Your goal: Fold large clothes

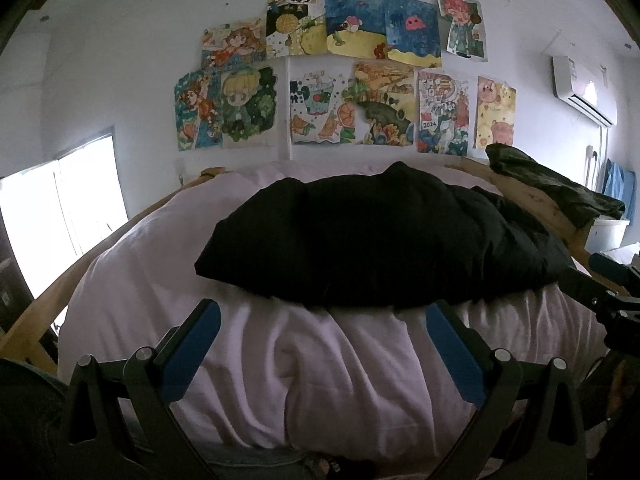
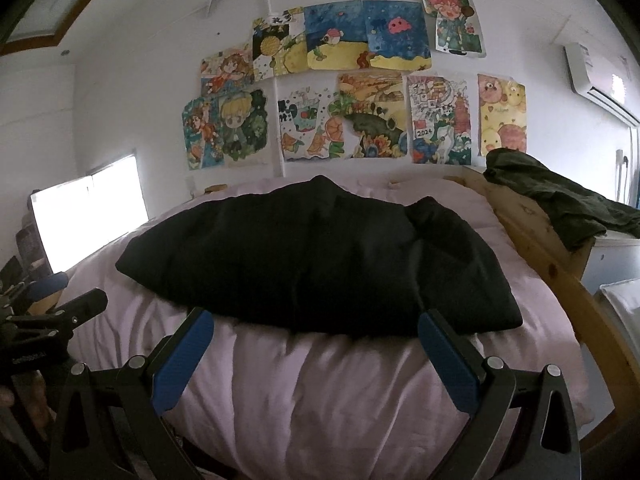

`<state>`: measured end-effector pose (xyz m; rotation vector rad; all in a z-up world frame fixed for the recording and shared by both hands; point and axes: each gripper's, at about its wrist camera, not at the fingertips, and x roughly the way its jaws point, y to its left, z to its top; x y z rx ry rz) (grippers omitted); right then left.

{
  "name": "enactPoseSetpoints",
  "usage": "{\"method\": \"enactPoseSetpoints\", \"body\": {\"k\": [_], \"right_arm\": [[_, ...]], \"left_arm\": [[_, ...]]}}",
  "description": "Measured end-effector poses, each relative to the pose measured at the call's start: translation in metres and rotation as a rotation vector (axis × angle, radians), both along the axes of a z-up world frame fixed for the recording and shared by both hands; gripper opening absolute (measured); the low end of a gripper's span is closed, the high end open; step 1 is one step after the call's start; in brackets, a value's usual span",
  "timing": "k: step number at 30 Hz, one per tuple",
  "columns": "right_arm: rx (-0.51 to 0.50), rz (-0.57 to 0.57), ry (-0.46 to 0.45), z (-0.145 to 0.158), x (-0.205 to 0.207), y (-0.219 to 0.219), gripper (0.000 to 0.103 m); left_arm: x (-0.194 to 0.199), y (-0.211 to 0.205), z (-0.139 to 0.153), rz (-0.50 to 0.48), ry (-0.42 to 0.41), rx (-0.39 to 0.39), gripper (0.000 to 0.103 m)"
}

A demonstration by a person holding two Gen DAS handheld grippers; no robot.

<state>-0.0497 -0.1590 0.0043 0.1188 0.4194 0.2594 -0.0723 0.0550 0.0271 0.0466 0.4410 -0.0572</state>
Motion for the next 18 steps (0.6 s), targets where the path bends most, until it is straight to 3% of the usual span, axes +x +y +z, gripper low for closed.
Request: {"method": "enactPoseSetpoints", "body": {"k": [18], "right_arm": [[0.002, 0.000, 0.000, -0.0049, 0.0004, -0.0001, 0.103]], "left_arm": [[0.0002, 0.0003, -0.0005, 0.000, 0.000, 0.002, 0.101]]}}
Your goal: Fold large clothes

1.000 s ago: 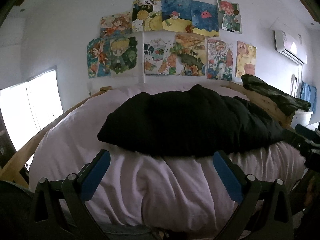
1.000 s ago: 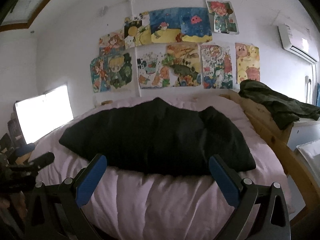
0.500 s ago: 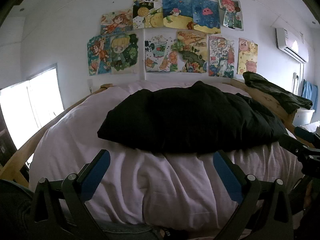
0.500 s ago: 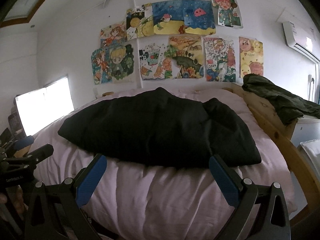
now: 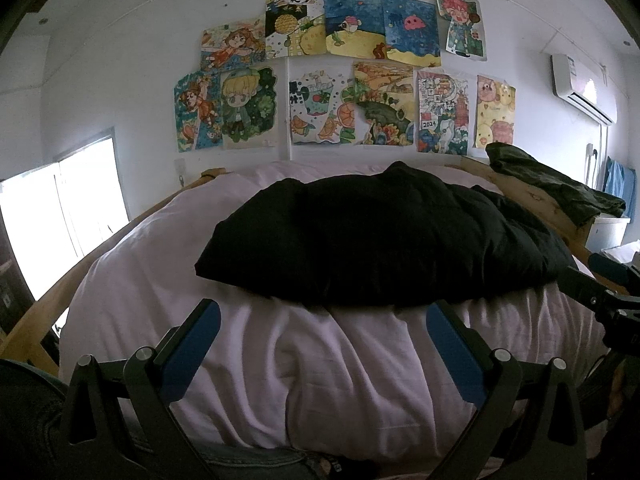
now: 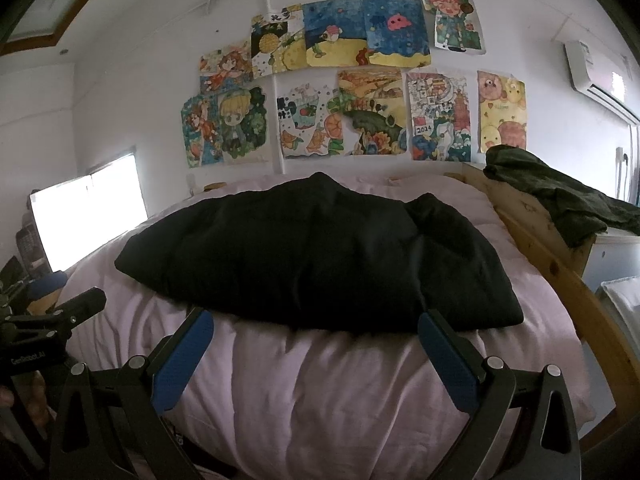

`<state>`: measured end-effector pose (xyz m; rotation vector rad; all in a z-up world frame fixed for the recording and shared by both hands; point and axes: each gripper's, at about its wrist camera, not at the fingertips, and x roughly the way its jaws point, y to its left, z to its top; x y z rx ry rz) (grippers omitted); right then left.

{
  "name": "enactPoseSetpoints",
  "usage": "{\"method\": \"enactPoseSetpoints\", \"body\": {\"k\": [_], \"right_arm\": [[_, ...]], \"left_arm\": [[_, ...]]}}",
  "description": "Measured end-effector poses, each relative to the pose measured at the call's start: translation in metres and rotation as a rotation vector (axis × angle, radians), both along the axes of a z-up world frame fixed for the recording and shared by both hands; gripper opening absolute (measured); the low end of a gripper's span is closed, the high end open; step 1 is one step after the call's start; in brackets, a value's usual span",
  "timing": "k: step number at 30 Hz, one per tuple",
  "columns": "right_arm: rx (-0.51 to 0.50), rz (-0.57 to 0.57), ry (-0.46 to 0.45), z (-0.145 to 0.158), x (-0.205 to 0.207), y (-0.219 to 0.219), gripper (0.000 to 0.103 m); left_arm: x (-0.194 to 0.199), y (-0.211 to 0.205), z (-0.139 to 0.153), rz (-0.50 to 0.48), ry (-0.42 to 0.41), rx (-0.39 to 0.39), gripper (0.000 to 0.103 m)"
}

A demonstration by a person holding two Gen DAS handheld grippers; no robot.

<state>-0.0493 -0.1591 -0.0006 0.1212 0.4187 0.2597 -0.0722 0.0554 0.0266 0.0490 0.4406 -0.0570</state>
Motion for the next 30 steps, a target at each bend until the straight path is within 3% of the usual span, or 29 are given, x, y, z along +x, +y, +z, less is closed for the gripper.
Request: {"method": "enactPoseSetpoints", "body": {"k": [30], "right_arm": [[0.001, 0.001, 0.003, -0.0002, 0.0006, -0.0008, 0.103]], "left_arm": [[0.0008, 0.0024, -0.0007, -0.003, 0.000, 0.004, 0.101]]}}
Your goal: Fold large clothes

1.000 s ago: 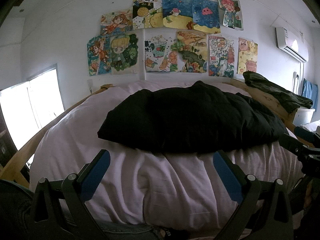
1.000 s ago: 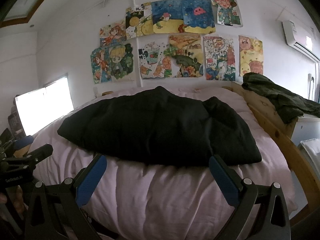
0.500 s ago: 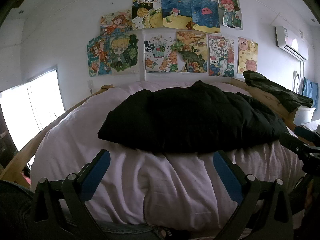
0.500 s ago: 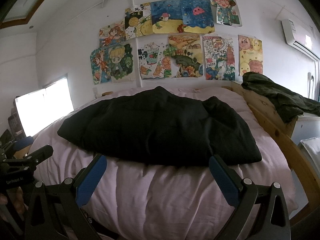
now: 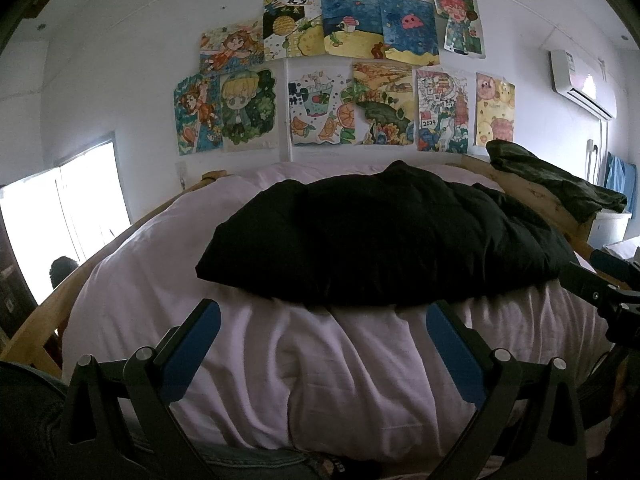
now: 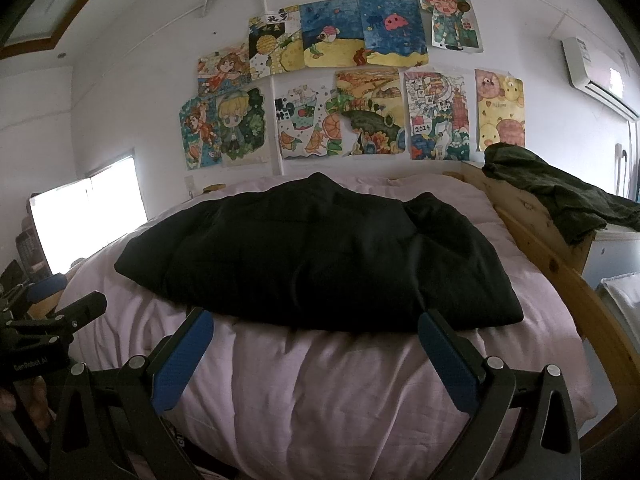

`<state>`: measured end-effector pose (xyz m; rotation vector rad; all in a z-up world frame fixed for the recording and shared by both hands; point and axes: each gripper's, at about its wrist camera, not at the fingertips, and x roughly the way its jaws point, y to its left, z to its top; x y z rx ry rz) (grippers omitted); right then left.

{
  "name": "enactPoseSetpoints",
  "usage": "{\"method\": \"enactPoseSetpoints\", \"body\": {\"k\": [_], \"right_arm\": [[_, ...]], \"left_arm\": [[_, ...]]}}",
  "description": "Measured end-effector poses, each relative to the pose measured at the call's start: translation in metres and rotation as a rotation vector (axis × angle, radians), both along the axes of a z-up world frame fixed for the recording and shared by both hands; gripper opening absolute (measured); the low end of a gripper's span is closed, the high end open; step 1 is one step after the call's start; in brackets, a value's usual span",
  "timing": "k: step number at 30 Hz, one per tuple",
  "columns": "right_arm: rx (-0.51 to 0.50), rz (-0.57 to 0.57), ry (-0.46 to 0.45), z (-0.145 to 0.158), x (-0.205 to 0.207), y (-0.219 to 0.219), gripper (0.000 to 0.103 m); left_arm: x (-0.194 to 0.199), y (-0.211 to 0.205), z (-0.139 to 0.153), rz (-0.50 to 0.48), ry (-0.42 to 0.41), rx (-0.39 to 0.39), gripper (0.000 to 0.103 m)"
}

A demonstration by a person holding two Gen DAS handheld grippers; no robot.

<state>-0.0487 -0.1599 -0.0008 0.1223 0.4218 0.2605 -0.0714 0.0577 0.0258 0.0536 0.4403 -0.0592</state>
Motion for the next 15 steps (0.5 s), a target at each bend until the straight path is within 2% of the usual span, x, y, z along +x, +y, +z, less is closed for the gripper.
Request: {"method": "enactPoseSetpoints", "body": {"k": [15], "right_arm": [[0.001, -0.001, 0.000, 0.0013, -0.0001, 0.0005, 0.103]], "left_arm": [[0.0007, 0.0018, -0.0008, -0.002, 0.002, 0.004, 0.101]]}}
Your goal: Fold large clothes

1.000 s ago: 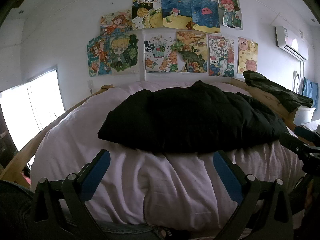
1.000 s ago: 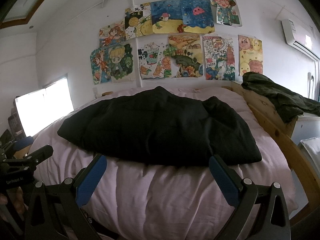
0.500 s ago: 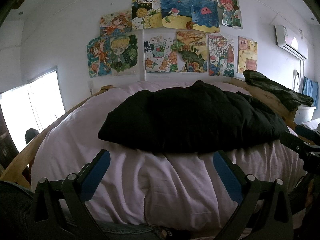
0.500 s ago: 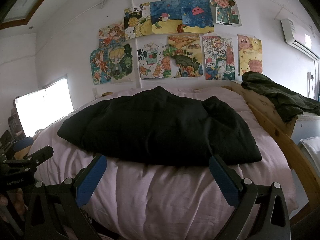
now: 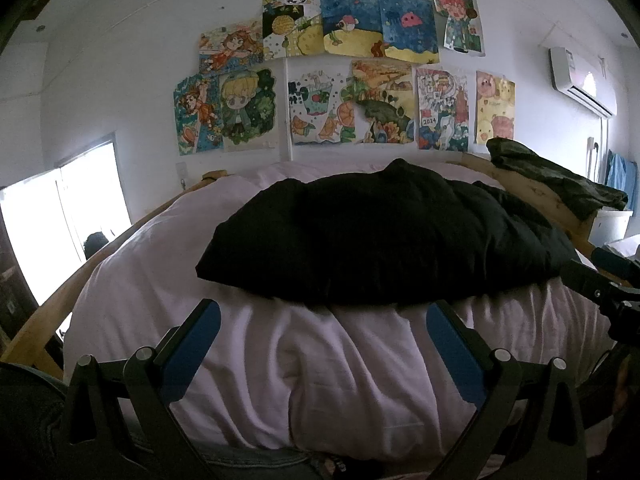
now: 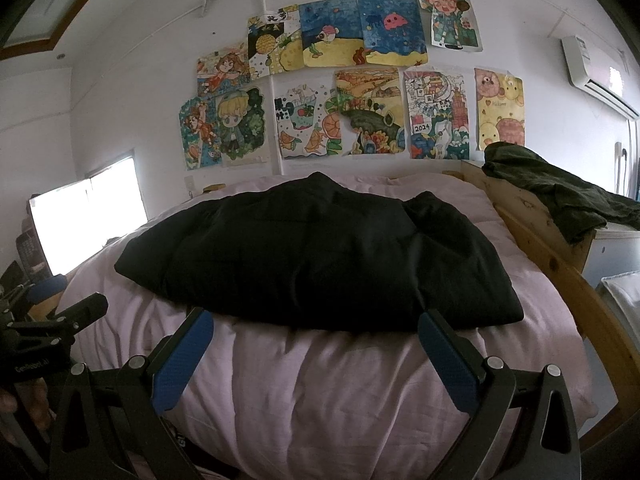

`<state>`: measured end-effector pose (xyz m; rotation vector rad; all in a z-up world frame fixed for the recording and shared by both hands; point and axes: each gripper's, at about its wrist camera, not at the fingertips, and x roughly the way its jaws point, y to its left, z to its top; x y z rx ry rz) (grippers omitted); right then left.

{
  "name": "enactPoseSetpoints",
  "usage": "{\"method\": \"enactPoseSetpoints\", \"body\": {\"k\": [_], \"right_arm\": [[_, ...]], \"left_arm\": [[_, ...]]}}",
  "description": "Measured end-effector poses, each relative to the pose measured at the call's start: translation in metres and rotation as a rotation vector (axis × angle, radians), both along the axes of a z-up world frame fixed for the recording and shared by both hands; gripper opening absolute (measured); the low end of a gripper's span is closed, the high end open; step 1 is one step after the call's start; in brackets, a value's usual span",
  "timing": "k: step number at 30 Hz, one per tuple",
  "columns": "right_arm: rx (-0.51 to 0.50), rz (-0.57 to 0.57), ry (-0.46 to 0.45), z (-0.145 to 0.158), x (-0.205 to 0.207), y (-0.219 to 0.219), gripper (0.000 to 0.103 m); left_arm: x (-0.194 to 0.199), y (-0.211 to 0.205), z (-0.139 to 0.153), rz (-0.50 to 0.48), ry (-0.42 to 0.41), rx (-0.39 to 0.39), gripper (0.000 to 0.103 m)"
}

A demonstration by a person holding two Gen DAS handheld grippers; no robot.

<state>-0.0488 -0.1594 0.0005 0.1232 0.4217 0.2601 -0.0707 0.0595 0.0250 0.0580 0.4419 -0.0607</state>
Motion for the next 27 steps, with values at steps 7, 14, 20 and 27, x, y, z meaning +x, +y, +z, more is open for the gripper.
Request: {"method": "enactPoseSetpoints", "body": {"k": [7, 14, 20, 27], "right_arm": [[0.000, -0.001, 0.001, 0.0005, 0.0000, 0.0003, 0.103], [0.002, -0.002, 0.001, 0.0000, -0.0003, 0.0008, 0.103], [0.002, -0.002, 0.001, 0.0008, -0.0001, 0.0006, 0.103], [0.003, -0.002, 0.002, 0.0009, -0.0001, 0.0007, 0.103]], "left_arm": [[0.0003, 0.0012, -0.0001, 0.000, 0.000, 0.000, 0.101], [0.0008, 0.0034, -0.0011, -0.001, 0.001, 0.002, 0.101], [0.0011, 0.0044, -0.0008, -0.003, 0.000, 0.004, 0.101], [0.0013, 0.0052, -0.0005, -0.005, 0.000, 0.004, 0.101]]}}
